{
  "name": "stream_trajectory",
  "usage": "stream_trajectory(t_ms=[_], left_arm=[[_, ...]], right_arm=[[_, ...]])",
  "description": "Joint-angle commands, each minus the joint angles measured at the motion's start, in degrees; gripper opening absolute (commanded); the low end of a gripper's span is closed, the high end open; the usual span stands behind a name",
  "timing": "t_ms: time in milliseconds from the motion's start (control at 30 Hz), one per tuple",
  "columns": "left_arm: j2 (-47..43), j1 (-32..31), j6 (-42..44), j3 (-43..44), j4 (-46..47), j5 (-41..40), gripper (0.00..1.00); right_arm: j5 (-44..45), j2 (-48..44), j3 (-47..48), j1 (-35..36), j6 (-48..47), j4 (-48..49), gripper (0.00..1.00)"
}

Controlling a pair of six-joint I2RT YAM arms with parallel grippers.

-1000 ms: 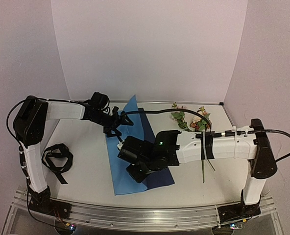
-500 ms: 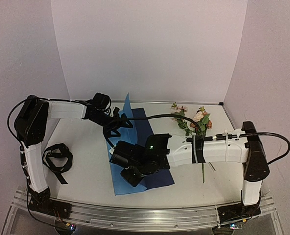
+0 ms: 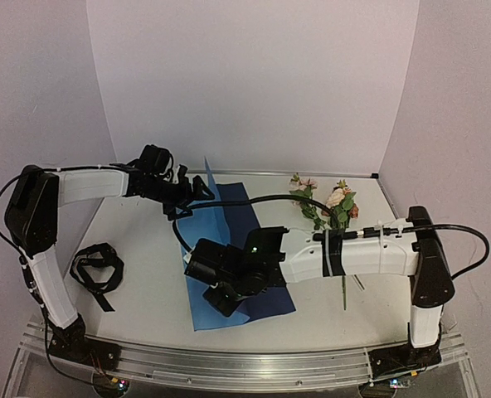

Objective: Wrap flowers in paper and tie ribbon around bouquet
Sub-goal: Pass from the right arm to the left

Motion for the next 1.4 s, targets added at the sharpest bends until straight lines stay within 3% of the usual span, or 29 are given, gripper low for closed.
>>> stream_trajectory(t_ms=[0, 400, 567, 700, 900, 967, 1100, 1200, 1300, 1367], left_arm=[[-2.28, 1.18, -1.31, -0.59, 2.31, -1.5, 1.0], [2.19, 0.68, -1.74, 3.49, 1.83, -2.05, 0.99], [5.26, 0.49, -0.63, 6.06, -0.96, -5.97, 0.91], [8.08, 0.41, -0.7, 8.52, -0.86, -5.65, 0.7], [9.79, 0.4, -0.32, 10.77, -2.2, -7.78, 0.16], [9.97, 0.4, 0.41, 11.59, -3.37, -8.61, 0.04], [9.42, 0.48, 3.22, 13.27, -7.12, -11.14, 0.0], [7.58, 1.03, 6.4, 13.4, -10.14, -13.05, 0.0], [5.38, 2.43, 9.93, 11.99, -12.04, -11.77, 0.0], [3.84, 3.38, 11.45, 10.71, -13.15, -10.41, 0.0]], right_arm=[[-0.64, -1.89, -3.2, 0.35, -0.59, 3.59, 0.0], [-2.5, -0.68, -4.62, 0.36, -1.62, 7.0, 0.0], [-3.31, 0.0, -3.74, 0.36, -1.35, 6.91, 0.0], [-3.61, -0.01, -3.77, 0.36, -1.57, 6.58, 0.0], [-2.94, -0.82, -4.03, 0.36, -2.09, 6.42, 0.0], [-3.18, -1.13, -4.06, 0.34, -1.78, 6.38, 0.09], [-3.28, -3.15, -4.34, 0.16, -0.73, 6.34, 0.62], [-3.57, -6.21, -4.69, -1.27, 0.95, 5.97, 0.85], [-5.0, -9.56, -5.56, -3.56, 2.93, 5.86, 0.96], [-5.93, -11.73, -6.13, -5.23, 4.3, 5.81, 0.98]])
